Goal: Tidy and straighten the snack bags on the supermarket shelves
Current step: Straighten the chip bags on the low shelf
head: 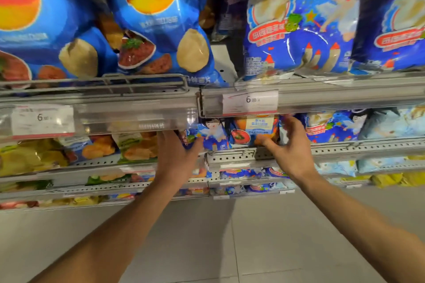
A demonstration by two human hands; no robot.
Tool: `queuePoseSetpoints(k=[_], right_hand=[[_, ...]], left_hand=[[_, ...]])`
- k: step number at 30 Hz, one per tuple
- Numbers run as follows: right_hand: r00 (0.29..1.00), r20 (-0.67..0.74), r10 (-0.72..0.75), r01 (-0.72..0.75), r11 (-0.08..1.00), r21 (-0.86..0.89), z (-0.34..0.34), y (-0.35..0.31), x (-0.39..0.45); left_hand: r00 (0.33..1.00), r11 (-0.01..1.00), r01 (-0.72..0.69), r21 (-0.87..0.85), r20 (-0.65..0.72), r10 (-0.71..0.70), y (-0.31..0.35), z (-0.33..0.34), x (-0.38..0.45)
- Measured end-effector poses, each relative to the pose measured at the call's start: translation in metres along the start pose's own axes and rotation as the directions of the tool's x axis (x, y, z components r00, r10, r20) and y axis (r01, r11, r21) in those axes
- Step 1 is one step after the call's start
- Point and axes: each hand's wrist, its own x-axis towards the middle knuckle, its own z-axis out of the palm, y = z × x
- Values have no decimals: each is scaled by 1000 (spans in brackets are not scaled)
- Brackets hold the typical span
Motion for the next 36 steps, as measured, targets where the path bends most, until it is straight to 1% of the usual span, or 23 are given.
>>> queuePoseSetpoints(k=[3, 5, 7, 8, 10, 11, 12, 13, 17, 19, 23, 26, 28, 33, 36], right_hand=[[995, 102, 23, -23, 1000, 7, 5, -4, 19], [988, 148, 45, -45, 999, 0, 9, -4, 31], [979, 196, 56, -53, 998, -22, 11, -2, 43], [970, 235, 68, -61, 998, -33, 11, -1, 48], [949, 303, 90, -82, 996, -37, 12, 2, 53], [946, 311, 92, -87, 996, -31, 12, 4, 55], [949, 303, 92, -89, 996, -25, 12, 4, 56], [951, 290, 102, -101, 995, -18, 13, 3, 56], [951, 236, 200, -200, 979, -22, 12, -3, 53], [963, 195, 188, -186, 982, -29, 10, -6, 49], [984, 133, 118, -104, 989, -104, -1, -18, 38], [990, 103, 99, -91, 992, -85, -13, -26, 31], [988, 110, 106, -103, 994, -30, -21, -27, 22], [979, 142, 144, -162, 978, 128, -40, -15, -5], [975, 142, 172, -196, 964, 180, -53, -2, -19]], left_hand=[[989, 993, 96, -74, 119, -87, 1, -1, 16], [971, 982, 178, -63, 174, -165, -1, -1, 24], [949, 971, 237, -10, 214, -229, -3, -1, 31], [930, 960, 275, 44, 243, -277, -5, -1, 35], [863, 921, 368, 126, 323, -389, -7, 0, 43], [831, 905, 404, 137, 359, -425, -8, 0, 47], [814, 896, 423, 136, 377, -442, -9, 1, 50], [810, 893, 432, 125, 383, -445, -11, 2, 53], [834, 907, 422, 6, 390, -391, -19, 2, 55], [834, 897, 441, -10, 374, -406, -19, 3, 54], [839, 875, 477, -82, 340, -425, -15, 5, 52], [858, 868, 477, -136, 285, -427, -10, 5, 46], [872, 869, 467, -163, 247, -422, -5, 6, 42], [909, 913, 374, -164, 259, -326, 12, 17, 35], [949, 940, 265, -216, 231, -215, 26, 31, 30]])
